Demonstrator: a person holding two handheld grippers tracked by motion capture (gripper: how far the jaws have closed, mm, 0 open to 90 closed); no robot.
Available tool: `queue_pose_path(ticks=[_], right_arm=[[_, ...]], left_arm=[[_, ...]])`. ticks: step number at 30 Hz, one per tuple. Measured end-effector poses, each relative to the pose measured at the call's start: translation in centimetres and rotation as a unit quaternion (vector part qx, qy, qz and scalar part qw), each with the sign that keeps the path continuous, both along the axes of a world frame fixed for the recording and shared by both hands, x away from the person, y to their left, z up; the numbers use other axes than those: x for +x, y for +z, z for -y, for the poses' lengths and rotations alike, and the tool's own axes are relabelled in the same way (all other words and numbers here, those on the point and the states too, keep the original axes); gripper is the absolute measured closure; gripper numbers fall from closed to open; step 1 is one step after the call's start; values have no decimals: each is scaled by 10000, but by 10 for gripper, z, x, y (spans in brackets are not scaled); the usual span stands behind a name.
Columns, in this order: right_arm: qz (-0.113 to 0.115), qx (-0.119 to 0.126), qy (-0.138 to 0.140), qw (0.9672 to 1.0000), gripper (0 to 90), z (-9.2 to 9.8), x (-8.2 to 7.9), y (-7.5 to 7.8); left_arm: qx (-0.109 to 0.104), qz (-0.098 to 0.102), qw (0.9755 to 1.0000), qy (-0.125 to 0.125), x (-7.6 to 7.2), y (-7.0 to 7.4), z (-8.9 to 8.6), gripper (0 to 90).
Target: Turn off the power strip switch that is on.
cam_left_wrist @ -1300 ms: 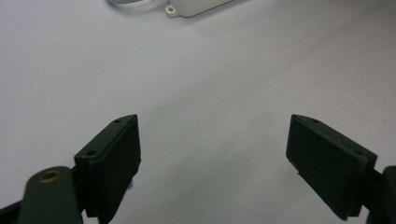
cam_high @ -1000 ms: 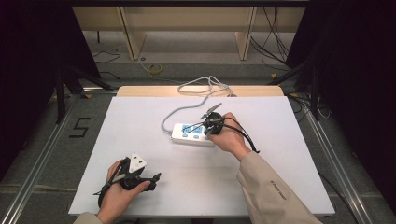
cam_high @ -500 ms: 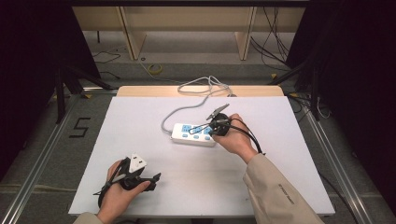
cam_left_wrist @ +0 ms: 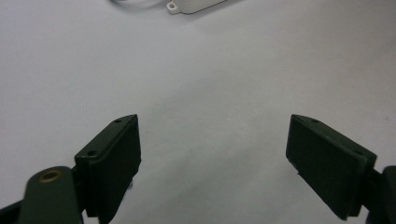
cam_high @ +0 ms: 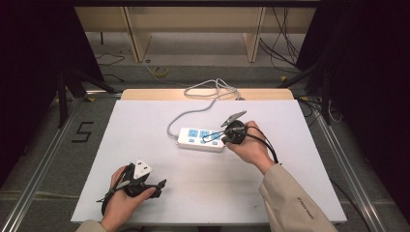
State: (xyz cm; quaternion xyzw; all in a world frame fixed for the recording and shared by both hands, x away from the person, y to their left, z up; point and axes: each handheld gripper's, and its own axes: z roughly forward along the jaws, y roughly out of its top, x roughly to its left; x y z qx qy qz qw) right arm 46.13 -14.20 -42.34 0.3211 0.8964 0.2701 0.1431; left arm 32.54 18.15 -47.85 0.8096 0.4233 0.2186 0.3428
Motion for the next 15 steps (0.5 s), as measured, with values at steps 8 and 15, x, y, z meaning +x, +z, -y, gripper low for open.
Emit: queue_pose_path(ticks=[8, 15], right_arm=[[9, 154, -43, 9999, 900, 15, -9, 1], [11, 268, -87, 9996, 880, 29, -19, 0]], left_arm=[[3, -3, 10000, 3, 0, 0, 0, 176], [-2, -10, 10000, 14, 0, 0, 0, 176]])
